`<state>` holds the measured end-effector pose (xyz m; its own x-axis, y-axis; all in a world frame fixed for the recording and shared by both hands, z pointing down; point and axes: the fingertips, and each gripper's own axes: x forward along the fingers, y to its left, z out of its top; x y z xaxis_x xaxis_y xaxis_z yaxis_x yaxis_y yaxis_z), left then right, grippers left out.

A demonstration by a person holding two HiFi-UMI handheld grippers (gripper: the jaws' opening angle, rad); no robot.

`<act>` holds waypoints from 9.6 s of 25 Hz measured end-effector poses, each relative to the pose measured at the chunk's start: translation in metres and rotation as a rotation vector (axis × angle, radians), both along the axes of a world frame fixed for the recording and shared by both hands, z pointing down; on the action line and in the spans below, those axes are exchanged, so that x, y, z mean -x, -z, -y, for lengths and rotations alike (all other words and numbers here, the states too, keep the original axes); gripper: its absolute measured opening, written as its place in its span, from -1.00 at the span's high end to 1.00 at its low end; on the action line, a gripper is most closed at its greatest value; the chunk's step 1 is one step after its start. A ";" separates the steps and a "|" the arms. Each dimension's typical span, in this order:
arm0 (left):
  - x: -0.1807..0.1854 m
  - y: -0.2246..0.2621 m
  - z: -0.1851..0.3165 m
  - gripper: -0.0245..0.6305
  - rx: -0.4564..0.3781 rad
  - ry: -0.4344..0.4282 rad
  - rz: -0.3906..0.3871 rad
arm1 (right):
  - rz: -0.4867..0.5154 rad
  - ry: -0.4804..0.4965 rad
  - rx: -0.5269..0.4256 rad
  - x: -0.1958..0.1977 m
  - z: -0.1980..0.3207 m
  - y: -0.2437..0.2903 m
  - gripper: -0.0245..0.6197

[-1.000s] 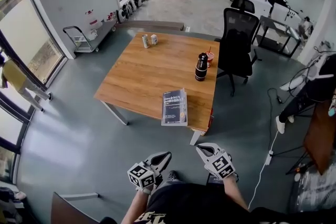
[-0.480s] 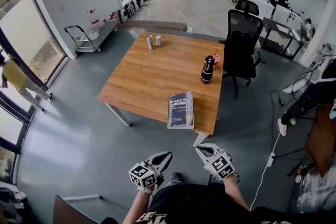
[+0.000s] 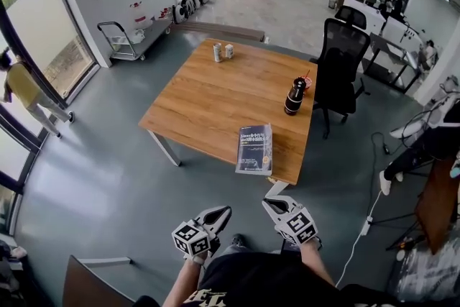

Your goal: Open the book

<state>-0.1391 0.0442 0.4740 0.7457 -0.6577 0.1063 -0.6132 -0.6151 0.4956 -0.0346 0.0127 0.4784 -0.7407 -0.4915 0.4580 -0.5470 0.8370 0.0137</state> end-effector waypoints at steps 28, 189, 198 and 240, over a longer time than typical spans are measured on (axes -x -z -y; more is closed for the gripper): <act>0.041 -0.016 0.001 0.91 0.056 0.100 -0.022 | -0.134 0.131 -0.007 0.039 -0.003 -0.019 0.96; -0.161 -0.195 0.189 0.90 0.417 -0.188 0.242 | -0.242 0.167 0.368 -0.048 0.209 -0.237 0.82; -0.176 -0.189 0.198 0.90 0.390 -0.228 0.227 | -0.225 0.124 0.342 -0.054 0.216 -0.217 0.82; -0.015 -0.238 0.331 0.90 0.518 0.043 0.147 | -0.324 -0.342 0.460 -0.072 0.337 -0.253 0.82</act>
<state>-0.1242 -0.2871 0.7123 0.6721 -0.5210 0.5262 -0.7182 -0.2859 0.6343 0.0372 -0.3239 0.7315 -0.3670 -0.3755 0.8510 -0.8114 0.5767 -0.0954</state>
